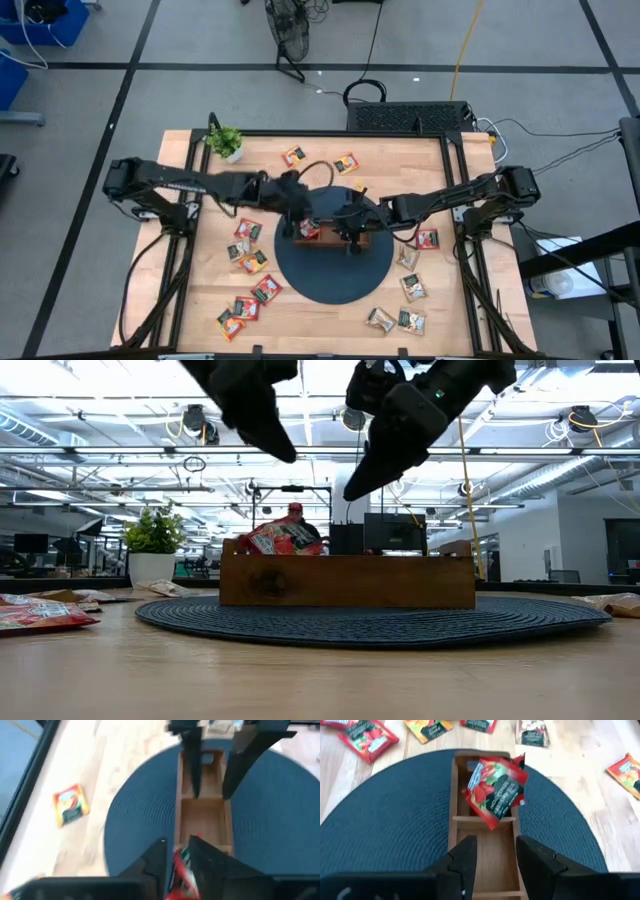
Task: Pick & Place Tea
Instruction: Put the red tea bag into the left section of the wooden organizer
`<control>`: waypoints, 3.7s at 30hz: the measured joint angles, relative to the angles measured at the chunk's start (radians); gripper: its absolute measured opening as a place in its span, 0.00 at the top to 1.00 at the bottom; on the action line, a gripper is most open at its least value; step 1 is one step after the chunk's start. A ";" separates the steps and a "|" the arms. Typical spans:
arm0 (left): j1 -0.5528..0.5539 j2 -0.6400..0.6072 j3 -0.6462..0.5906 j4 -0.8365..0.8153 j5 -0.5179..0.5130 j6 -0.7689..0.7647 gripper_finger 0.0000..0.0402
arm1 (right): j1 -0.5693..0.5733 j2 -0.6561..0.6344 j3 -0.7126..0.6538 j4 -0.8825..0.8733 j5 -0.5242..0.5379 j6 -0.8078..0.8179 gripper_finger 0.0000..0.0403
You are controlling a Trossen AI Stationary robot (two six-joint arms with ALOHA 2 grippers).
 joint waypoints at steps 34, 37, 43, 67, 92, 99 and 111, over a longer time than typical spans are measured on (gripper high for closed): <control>0.158 0.292 0.158 -0.227 0.443 0.215 0.50 | 0.098 0.000 0.000 -0.069 0.002 0.018 0.71; 0.158 0.293 0.158 -0.251 0.445 0.213 0.54 | 0.098 0.000 0.000 -0.067 0.002 0.018 0.71; 0.157 0.292 0.158 -0.258 0.473 0.213 0.64 | 0.098 0.000 0.000 -0.066 0.003 0.018 0.71; -0.002 0.189 0.158 -0.330 0.256 0.257 0.99 | 0.098 0.000 0.000 -0.105 0.003 0.045 0.71; -0.068 0.414 0.158 -0.281 0.120 0.179 1.00 | 0.096 0.000 -0.001 -0.092 0.003 0.044 0.71; -0.068 0.418 0.158 -0.203 0.066 0.144 1.00 | 0.096 0.000 0.000 -0.090 0.003 0.044 0.71; -0.089 0.413 0.158 -0.177 -0.167 0.097 0.99 | 0.096 0.000 0.000 -0.091 0.003 0.044 0.71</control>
